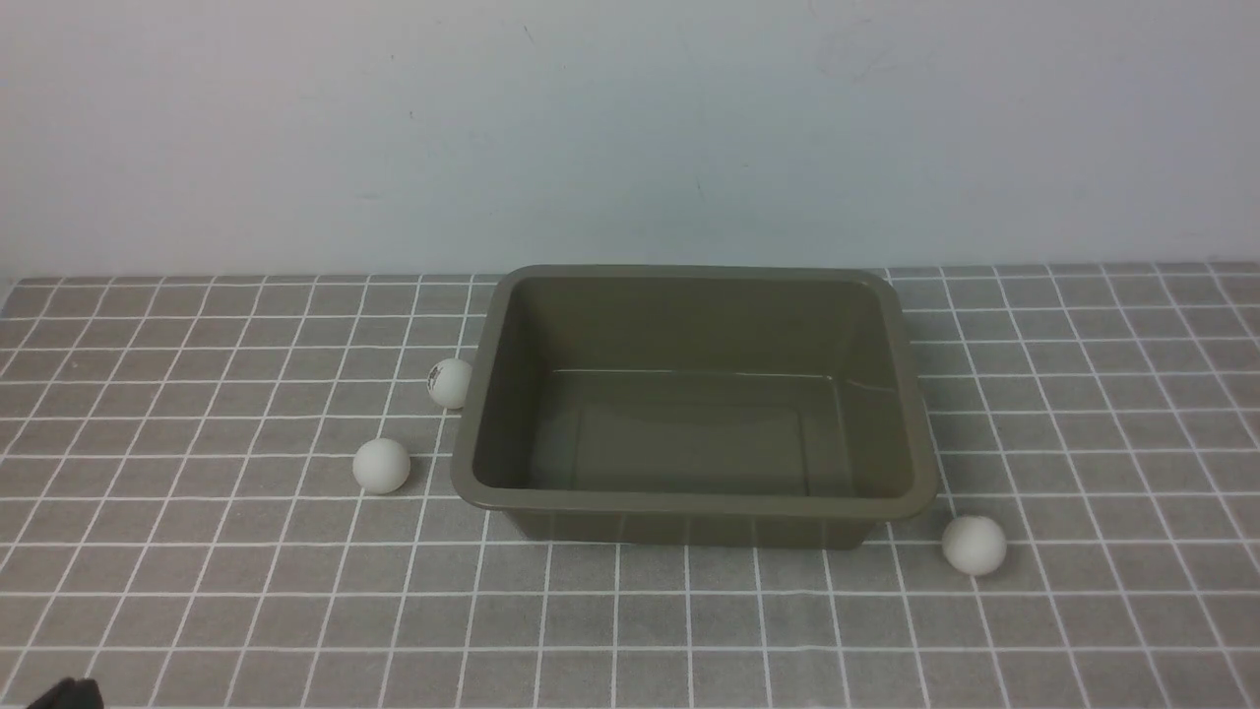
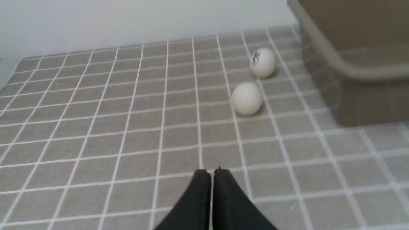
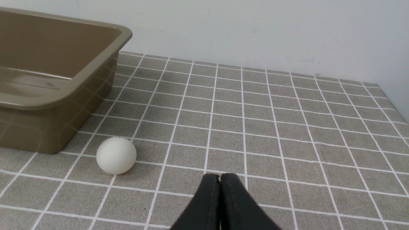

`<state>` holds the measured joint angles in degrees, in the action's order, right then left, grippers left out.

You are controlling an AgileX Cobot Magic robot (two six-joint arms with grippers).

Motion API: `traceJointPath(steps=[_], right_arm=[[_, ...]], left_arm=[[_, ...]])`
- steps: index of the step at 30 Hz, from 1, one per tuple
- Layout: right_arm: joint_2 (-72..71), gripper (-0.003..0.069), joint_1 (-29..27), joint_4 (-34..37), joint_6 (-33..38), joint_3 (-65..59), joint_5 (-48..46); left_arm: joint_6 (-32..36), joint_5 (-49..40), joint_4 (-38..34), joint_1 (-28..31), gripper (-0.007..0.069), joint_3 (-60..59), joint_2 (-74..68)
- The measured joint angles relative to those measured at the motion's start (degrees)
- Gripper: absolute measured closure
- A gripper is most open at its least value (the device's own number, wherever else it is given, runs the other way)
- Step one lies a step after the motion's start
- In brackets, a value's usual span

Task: Put the table tennis balls into the box on the grey coffee tablecloth.
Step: 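Reach for and grasp a ping pong ball on the table beside the basket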

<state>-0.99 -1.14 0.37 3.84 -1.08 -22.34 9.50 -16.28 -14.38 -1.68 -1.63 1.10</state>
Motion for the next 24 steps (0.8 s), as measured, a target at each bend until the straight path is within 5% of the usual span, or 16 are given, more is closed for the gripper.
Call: traceJointPath(steps=[6, 9, 14, 18, 24], right_arm=[[0.0, 0.0673, 0.0, 1.7, -0.81, -0.19, 1.4], [0.0, 0.0673, 0.0, 9.32, -3.85, -0.5, 4.8], [0.0, 0.0673, 0.0, 32.75, -13.98, -0.5, 17.82], [0.0, 0.0673, 0.0, 39.08, -13.61, -0.5, 20.98], [0.0, 0.0673, 0.12, 41.89, -11.98, 0.18, 20.31]], left_arm=[[-5.0, 11.28, -19.77, 0.0, 0.0629, -0.02, 0.0], [-5.42, 15.91, -26.77, 0.0, 0.0629, -0.07, 0.0], [-5.82, 27.95, -38.01, 0.0, 0.0629, 1.85, 0.0], [-2.2, 24.86, -36.88, 0.0, 0.0629, 8.51, -0.96], [6.99, 0.96, -32.03, 0.0, 0.0629, 26.64, -21.43]])
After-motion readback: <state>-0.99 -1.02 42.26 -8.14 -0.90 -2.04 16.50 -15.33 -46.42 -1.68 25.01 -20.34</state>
